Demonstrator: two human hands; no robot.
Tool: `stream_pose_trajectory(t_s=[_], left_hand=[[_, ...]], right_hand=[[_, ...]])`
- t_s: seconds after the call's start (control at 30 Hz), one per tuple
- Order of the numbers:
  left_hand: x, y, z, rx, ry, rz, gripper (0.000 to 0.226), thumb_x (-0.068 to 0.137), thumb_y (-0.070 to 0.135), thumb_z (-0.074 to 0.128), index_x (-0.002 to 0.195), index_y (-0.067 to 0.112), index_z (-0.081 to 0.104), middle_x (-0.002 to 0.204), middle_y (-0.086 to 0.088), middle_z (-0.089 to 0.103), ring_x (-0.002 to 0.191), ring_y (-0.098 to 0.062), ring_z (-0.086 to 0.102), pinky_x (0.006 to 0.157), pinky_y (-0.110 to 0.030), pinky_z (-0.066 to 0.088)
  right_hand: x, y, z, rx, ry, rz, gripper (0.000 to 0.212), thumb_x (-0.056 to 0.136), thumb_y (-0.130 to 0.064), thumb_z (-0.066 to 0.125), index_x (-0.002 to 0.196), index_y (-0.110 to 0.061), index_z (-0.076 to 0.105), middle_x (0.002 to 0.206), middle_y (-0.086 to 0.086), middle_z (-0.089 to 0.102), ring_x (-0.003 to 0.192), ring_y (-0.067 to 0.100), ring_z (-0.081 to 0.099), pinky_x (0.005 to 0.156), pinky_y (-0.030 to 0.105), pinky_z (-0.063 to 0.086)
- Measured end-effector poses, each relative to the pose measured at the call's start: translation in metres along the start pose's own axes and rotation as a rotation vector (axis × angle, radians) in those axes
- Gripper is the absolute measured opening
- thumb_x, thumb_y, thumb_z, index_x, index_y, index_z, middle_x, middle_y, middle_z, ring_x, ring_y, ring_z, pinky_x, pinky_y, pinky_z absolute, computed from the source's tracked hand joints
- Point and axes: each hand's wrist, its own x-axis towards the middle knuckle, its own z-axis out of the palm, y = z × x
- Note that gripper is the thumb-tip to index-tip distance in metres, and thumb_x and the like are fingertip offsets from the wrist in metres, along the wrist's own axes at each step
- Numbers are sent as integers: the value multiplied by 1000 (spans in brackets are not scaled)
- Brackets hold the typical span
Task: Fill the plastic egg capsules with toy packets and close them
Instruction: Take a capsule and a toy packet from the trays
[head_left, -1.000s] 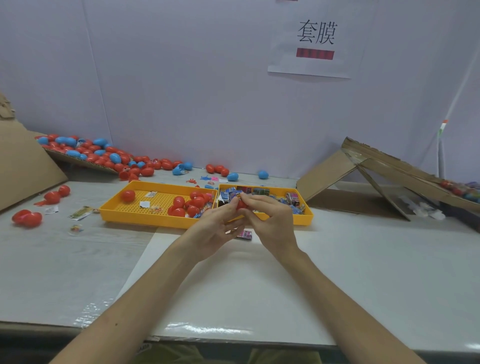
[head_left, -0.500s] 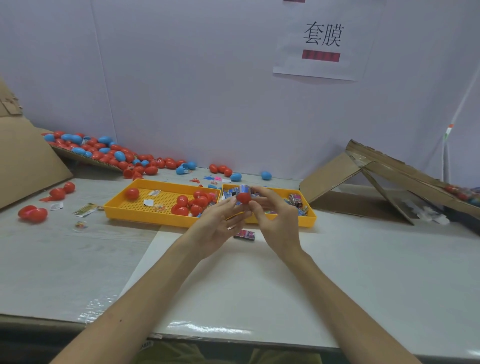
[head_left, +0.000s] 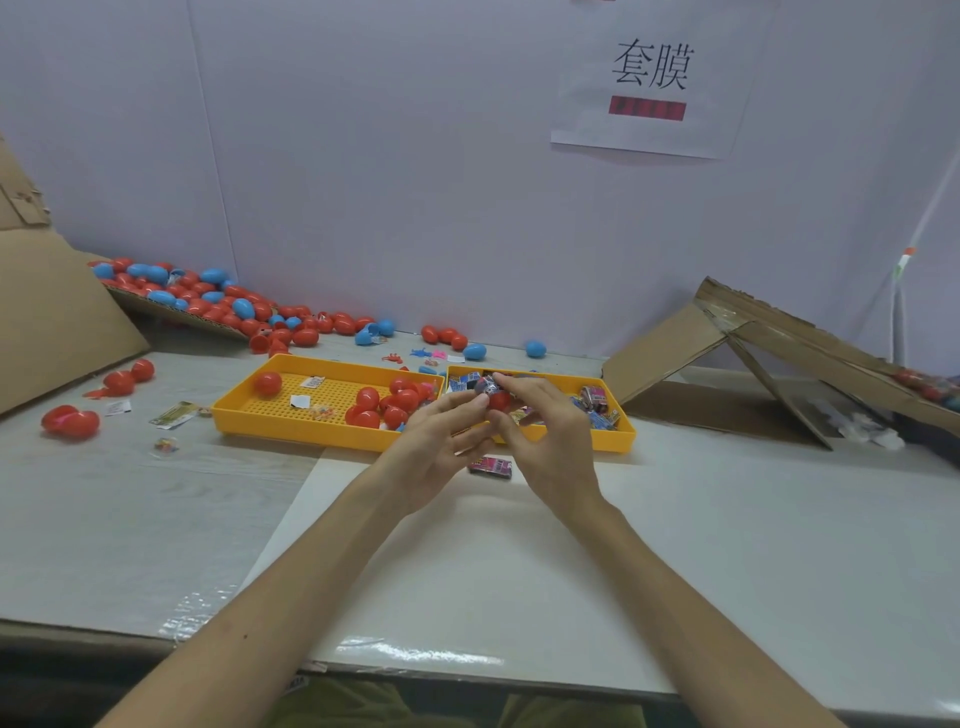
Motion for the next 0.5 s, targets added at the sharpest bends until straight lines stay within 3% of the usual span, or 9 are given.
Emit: stream_pose_trajectory(t_s=[0.1, 0.23, 0.5], left_hand=[[1, 0, 0, -12, -2, 15, 45, 87, 33, 73, 129, 20, 63, 119, -6, 74, 113, -22, 71, 91, -33, 58], [1, 0, 0, 33, -8, 25, 32, 98, 34, 64, 129, 24, 64, 124, -8, 72, 116, -24, 69, 101, -39, 53], [-1, 3, 1, 24, 21, 29, 31, 102, 34, 58, 128, 18, 64, 121, -7, 74, 113, -23, 71, 94, -33, 54]], right_hand=[[-1, 1, 0, 9, -2, 30, 41, 88, -15, 76, 128, -16, 67, 111, -7, 72, 94, -6, 63, 83, 7, 46], [0, 0, 0, 39, -29, 87, 39, 93, -24, 71, 132, -21, 66, 113, -8, 74, 94, 1, 67, 76, 10, 51], [1, -2, -1, 19, -43, 47, 34, 93, -22, 70, 126, -16, 70, 110, -3, 72, 94, 5, 64, 76, 9, 48]])
